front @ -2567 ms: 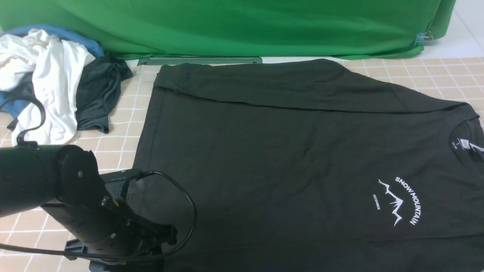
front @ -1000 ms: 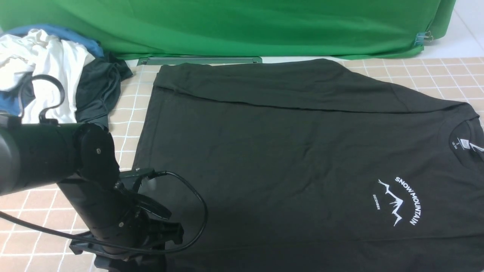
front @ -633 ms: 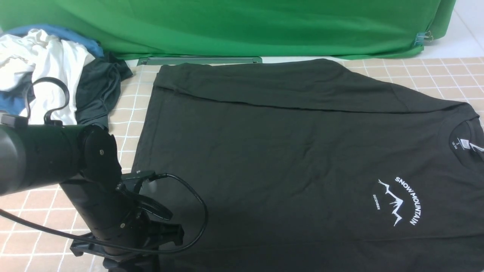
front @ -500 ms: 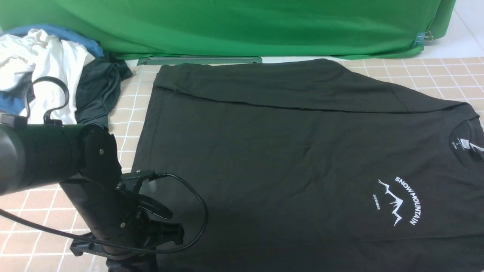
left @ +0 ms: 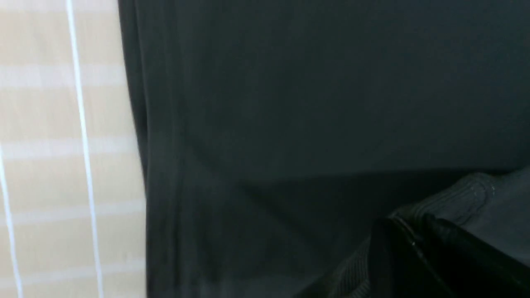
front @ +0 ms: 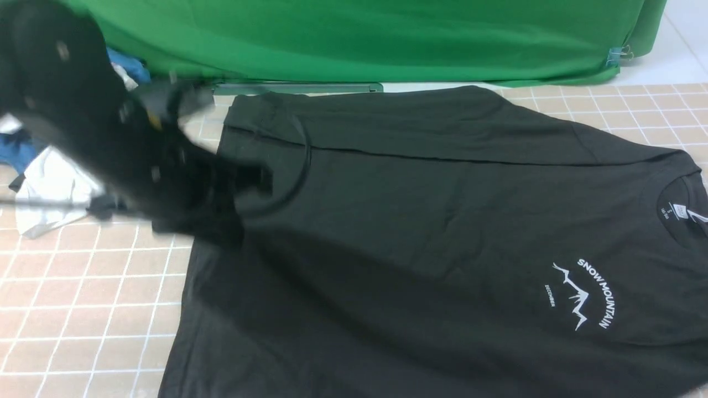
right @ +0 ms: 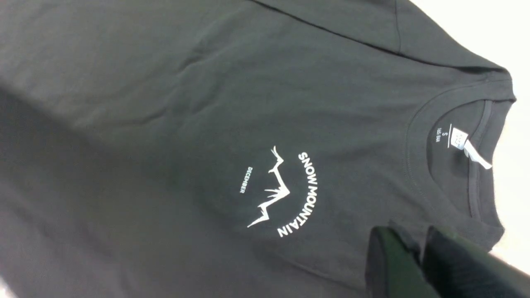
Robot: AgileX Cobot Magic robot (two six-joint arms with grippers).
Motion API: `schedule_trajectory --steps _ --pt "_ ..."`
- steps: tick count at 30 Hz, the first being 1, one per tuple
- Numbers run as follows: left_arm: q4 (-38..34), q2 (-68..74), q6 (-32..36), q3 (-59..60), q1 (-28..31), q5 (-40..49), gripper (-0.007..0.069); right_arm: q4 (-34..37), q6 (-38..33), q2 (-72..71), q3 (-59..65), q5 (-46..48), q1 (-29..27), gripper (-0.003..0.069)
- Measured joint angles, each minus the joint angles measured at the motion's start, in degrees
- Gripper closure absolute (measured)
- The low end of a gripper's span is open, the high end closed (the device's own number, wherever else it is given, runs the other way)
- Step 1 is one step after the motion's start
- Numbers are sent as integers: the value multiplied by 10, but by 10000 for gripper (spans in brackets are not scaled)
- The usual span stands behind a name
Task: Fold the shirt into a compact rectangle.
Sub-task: 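Fold the left side of the black T-shirt inward over its body, then grab the top left corner of the dark shirt with the left gripper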
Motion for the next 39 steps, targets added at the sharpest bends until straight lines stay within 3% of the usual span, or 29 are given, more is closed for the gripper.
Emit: schedule_trajectory --steps 7,27,32,34,35,36,39 --pt "-2 53 -2 -118 43 14 594 0 0 0 0 0 0 513" --pt "22 270 1 -123 84 -137 585 0 1 0 0 0 0 501" --pt "46 273 -10 -127 84 -181 477 0 1 0 0 0 0 494" --pt "78 274 -46 -143 86 -206 391 0 1 0 0 0 0 494" --pt "81 274 -50 -145 87 -209 391 0 1 0 0 0 0 494" --pt "90 279 -83 -166 91 -228 324 0 1 0 0 0 0 494" --pt "69 301 -101 -214 106 -240 233 0 1 0 0 0 0 494"
